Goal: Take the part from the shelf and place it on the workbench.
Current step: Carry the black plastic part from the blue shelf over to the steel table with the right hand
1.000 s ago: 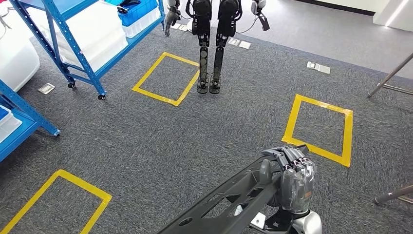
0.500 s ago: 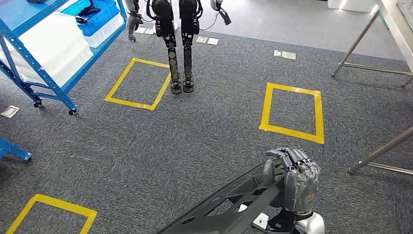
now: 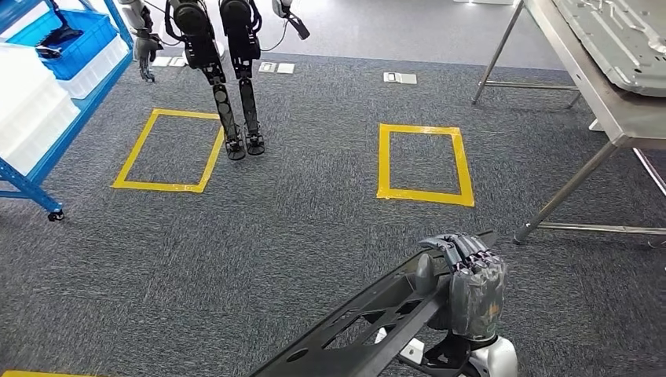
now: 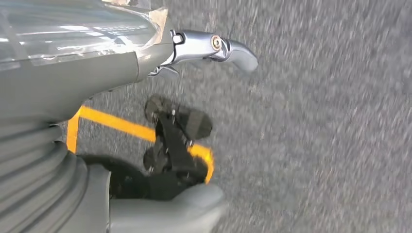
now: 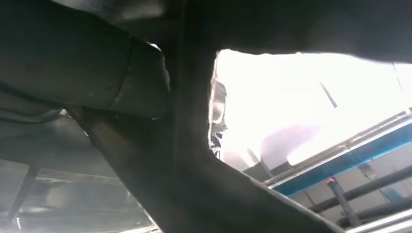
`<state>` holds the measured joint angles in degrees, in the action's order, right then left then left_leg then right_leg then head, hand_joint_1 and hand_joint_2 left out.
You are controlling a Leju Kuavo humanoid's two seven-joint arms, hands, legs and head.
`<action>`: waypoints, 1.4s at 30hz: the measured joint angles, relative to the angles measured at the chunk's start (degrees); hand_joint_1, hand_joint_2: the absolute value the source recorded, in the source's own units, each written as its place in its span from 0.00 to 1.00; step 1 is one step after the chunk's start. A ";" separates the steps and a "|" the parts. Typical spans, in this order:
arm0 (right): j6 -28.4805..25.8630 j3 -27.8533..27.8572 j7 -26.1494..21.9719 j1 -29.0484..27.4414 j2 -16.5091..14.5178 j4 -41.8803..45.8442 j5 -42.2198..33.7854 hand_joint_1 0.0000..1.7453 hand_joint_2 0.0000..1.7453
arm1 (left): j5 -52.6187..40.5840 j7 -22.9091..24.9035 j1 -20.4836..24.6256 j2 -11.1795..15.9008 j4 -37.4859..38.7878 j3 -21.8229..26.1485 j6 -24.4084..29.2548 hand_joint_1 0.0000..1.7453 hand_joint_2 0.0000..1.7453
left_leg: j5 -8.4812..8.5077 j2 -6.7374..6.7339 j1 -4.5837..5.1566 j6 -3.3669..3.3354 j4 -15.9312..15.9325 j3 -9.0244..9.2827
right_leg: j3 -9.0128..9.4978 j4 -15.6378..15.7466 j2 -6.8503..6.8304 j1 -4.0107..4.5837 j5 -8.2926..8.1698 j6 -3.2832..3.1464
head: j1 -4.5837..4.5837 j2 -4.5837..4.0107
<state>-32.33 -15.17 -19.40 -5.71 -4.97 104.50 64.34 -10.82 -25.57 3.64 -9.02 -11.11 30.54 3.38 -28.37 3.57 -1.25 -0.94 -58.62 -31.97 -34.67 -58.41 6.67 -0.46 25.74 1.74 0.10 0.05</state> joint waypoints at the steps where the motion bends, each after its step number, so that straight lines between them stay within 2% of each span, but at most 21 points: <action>1: -0.04 0.01 -0.03 0.06 -0.02 -0.17 -0.19 1.00 0.00 | 0.00 -0.05 0.03 0.02 -0.01 0.07 0.06 0.00 1.00 | 0.25 -0.79 0.02 -0.50 0.33 0.15 | -0.64 -1.10 -1.10 0.01 0.55 0.14 | 0.16 0.00; 4: -0.13 0.01 -0.21 0.42 -0.03 -0.68 -0.71 1.00 0.00 | -0.02 -0.09 0.02 0.13 -0.02 0.33 0.16 0.00 1.00 | 0.53 -3.27 0.27 -1.35 0.81 0.38 | -5.31 -10.66 -5.36 -0.09 5.18 0.02 | 0.68 0.00; 6: -0.13 0.04 -0.25 0.42 -0.02 -1.05 -0.90 1.00 0.00 | -0.03 -0.09 0.00 0.20 -0.02 0.43 0.16 0.00 1.00 | 0.47 -4.93 0.47 -1.36 0.79 0.32 | -8.05 -16.34 -5.88 -0.36 7.17 0.45 | 0.70 0.00; 8: -0.13 0.06 -0.25 0.36 -0.01 -1.38 -0.98 1.00 0.00 | -0.04 -0.09 0.05 0.25 -0.02 0.50 0.16 0.00 1.00 | 0.35 -6.38 0.51 -1.25 0.78 0.37 | -6.45 -13.62 -6.42 -0.66 5.80 1.44 | 0.72 -0.01; 10: -0.13 0.07 -0.28 0.38 -0.03 -1.53 -1.04 1.00 0.00 | -0.08 -0.08 0.11 0.27 -0.03 0.55 0.17 0.00 1.00 | 0.07 -7.49 0.63 -0.87 0.73 0.63 | -1.78 -5.11 -8.66 -0.79 2.93 2.09 | 0.75 0.00; 13: -0.17 0.08 -0.51 0.49 -0.09 -1.68 -1.08 1.00 0.00 | -0.29 -0.01 0.13 0.36 -0.04 0.74 0.24 0.00 1.00 | -0.51 -8.98 0.96 0.16 0.70 1.25 | 1.17 0.30 -10.69 -0.10 0.82 1.17 | 0.65 0.00; 15: -0.19 0.10 -0.71 0.48 -0.15 -1.80 -1.08 1.00 0.00 | -0.43 0.04 0.27 0.33 -0.05 0.85 0.27 0.00 1.00 | -0.83 -9.62 0.69 0.81 0.67 1.61 | 1.22 0.53 -9.33 -0.27 0.43 0.35 | 0.58 -0.01; 17: -0.22 0.15 -0.84 0.51 -0.28 -1.86 -1.08 1.00 0.00 | -0.45 0.05 0.36 0.34 -0.06 0.90 0.28 0.00 1.00 | -2.66 -7.39 0.30 1.31 -1.63 0.86 | 1.43 0.83 -8.08 -0.81 0.13 -0.70 | 0.36 -0.01; 19: -0.24 0.20 -0.87 0.57 -0.46 -1.97 -1.08 1.00 0.00 | -0.48 0.07 0.23 0.37 -0.05 0.93 0.30 0.00 1.00 | -6.45 -4.29 0.12 1.50 -8.46 -2.24 | 1.52 0.90 -6.89 -0.83 0.03 -1.56 | 0.00 0.00; 20: -0.24 0.22 -0.88 0.57 -0.51 -2.08 -1.08 1.00 0.00 | -0.49 0.09 0.13 0.37 -0.05 0.95 0.30 0.00 1.00 | -8.05 -3.68 0.11 1.56 -12.32 -4.18 | 1.51 0.89 -6.23 -0.65 0.03 -1.76 | -0.11 0.00; 22: -0.24 0.24 -0.95 0.54 -0.52 -2.28 -1.07 1.00 0.00 | -0.49 0.13 -0.02 0.39 -0.04 1.00 0.30 0.00 1.00 | -8.20 -3.40 0.08 1.62 -15.69 -6.29 | 1.56 0.82 -4.68 -0.44 0.03 -1.79 | -0.16 0.00; 24: -0.26 0.26 -1.03 0.55 -0.53 -2.38 -1.00 1.00 0.00 | -0.47 0.17 -0.04 0.43 -0.05 1.07 0.30 0.00 1.00 | -4.11 -2.78 -0.19 1.67 -10.39 -4.23 | 1.64 0.55 -3.07 -0.45 0.07 -1.73 | -0.18 -0.01; 26: -0.34 0.30 -1.08 0.60 -0.60 -2.38 -0.92 1.00 0.00 | -0.47 0.37 -0.03 0.45 -0.04 1.11 0.32 0.00 1.00 | -1.08 -0.11 -0.73 1.83 -3.46 -1.26 | 1.33 0.02 -1.68 -0.26 0.20 -1.39 | -0.16 0.00; 28: -0.49 0.38 -1.12 0.62 -0.69 -2.34 -0.87 1.00 0.00 | -0.51 0.56 0.00 0.45 -0.02 1.13 0.37 0.00 1.00 | -0.79 1.33 -0.71 1.63 -1.21 -0.43 | 0.61 -0.17 -0.59 -0.03 0.08 -0.70 | -0.11 0.01; 30: -0.60 0.50 -1.22 0.58 -0.74 -2.31 -0.85 1.00 0.00 | -0.55 0.57 0.08 0.40 -0.02 1.13 0.39 0.00 1.00 | -0.37 0.01 -0.32 0.76 -0.84 -0.41 | -0.08 -0.06 0.14 -0.09 -0.25 0.07 | -0.10 0.00; 32: -0.65 0.62 -1.49 0.66 -0.74 -2.30 -1.04 1.00 0.00 | -0.55 0.55 0.13 0.39 -0.04 1.15 0.43 0.00 1.00 | 0.13 -1.41 -0.21 -0.28 -0.22 -0.26 | -1.34 -1.89 -1.98 -0.13 0.69 0.38 | 0.02 -0.01; 34: -0.67 0.66 -1.92 0.87 -0.74 -2.32 -1.37 1.00 0.00 | -0.55 0.52 0.11 0.48 -0.06 1.22 0.51 0.00 1.00 | 0.31 -2.96 -0.03 -0.88 0.09 -0.22 | -4.28 -7.78 -5.04 -0.19 3.65 0.21 | 0.26 0.00; 37: -0.71 0.67 -2.32 0.92 -0.72 -2.54 -1.86 1.00 0.00 | -0.57 0.52 0.07 0.51 -0.06 1.33 0.75 0.00 1.00 | 0.24 -5.49 0.27 -1.03 0.08 -0.36 | -8.06 -16.05 -5.98 -0.40 6.80 0.66 | 0.36 -0.01; 38: -0.74 0.67 -2.41 0.91 -0.72 -2.61 -2.00 1.00 0.00 | -0.59 0.52 0.09 0.51 -0.06 1.34 0.79 0.00 1.00 | 0.21 -6.25 0.30 -0.99 0.07 -0.36 | -7.34 -15.06 -6.21 -0.45 6.29 1.11 | 0.37 -0.01; 40: -0.81 0.68 -2.64 0.95 -0.71 -2.67 -2.19 1.00 0.00 | -0.61 0.52 0.13 0.51 -0.06 1.35 0.83 0.00 1.00 | 0.07 -7.52 0.33 -0.76 0.05 -0.18 | -2.94 -7.39 -8.02 -0.57 3.77 1.85 | 0.39 -0.01; 42: -0.88 0.68 -2.79 1.06 -0.73 -2.68 -2.25 1.00 0.00 | -0.62 0.52 0.10 0.51 -0.06 1.36 0.86 0.00 1.00 | -0.30 -8.58 0.61 -0.15 -0.03 0.17 | 0.70 -1.14 -10.30 -0.17 1.65 1.57 | 0.38 -0.01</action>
<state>-33.21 -14.49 -22.19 -4.65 -5.70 101.82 62.09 -11.44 -25.05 3.75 -8.50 -11.17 31.90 4.23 -28.67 -5.01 -0.65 -1.09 -58.65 -31.80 -33.97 -59.55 -3.63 -0.63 27.39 3.30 0.48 0.04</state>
